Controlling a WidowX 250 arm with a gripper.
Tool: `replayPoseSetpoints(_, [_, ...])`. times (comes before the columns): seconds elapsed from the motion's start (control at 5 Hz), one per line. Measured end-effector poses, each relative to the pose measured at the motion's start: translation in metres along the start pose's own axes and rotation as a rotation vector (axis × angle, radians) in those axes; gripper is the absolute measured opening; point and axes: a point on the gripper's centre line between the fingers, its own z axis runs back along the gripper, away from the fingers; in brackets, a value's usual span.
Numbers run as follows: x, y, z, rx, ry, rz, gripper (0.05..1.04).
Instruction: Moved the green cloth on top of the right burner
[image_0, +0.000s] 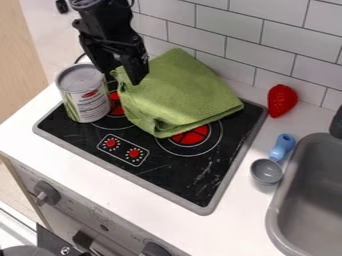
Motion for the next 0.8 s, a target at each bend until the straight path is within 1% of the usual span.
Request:
replayPoseSetpoints(0.2, [-0.004,0.000,-0.007,-0.005,0.022,0.018,0.998])
replayPoseSetpoints(0.4, [0.009,-0.011,-0.028,0.057,-0.008,0.161,0.998])
replayPoseSetpoints(0.6, [0.023,-0.022,-0.044,0.081,-0.091,0.274,0.998])
replayPoseSetpoints(0.8, [0.032,-0.018,-0.049,0.094,-0.101,0.411,0.998])
